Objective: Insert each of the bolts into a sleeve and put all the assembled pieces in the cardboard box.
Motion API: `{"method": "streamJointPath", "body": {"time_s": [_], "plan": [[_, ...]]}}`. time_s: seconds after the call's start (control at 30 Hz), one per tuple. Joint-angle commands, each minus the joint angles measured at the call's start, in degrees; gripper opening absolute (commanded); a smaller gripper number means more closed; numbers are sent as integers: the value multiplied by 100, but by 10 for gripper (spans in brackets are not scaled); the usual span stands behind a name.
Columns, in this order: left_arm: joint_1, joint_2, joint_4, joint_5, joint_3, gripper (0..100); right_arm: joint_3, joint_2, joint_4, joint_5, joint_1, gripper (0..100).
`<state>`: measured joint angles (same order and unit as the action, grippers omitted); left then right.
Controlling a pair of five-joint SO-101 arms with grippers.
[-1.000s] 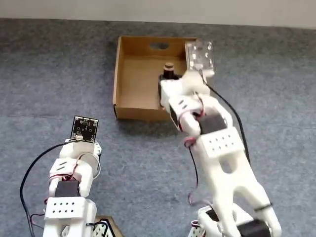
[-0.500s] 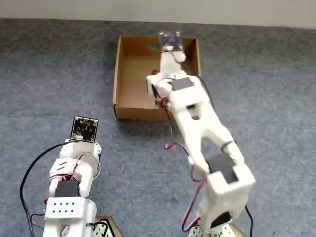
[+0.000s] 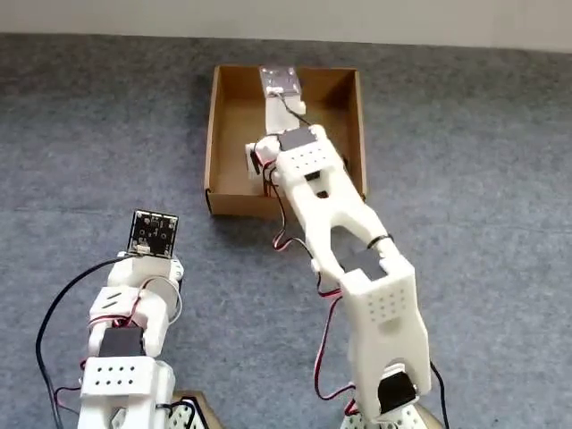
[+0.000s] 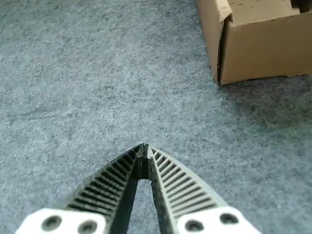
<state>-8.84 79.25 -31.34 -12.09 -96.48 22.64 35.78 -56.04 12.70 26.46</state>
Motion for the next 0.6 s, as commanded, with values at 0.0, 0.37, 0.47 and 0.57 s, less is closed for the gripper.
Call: {"method": "streamJointPath", "body": {"time_s": [0.0,0.37,0.47,0.57], "plan": [[75,4,-9,-53,-127,10,400,-48,-295,132,4,7],[75,4,-9,-53,-127,10,356,-22,-409,97,-409,9],[75,4,-9,-53,-127,10,347,-22,-418,97,-409,9],[75,4,-9,-53,-127,10,347,-22,-418,97,-374,10]]}}
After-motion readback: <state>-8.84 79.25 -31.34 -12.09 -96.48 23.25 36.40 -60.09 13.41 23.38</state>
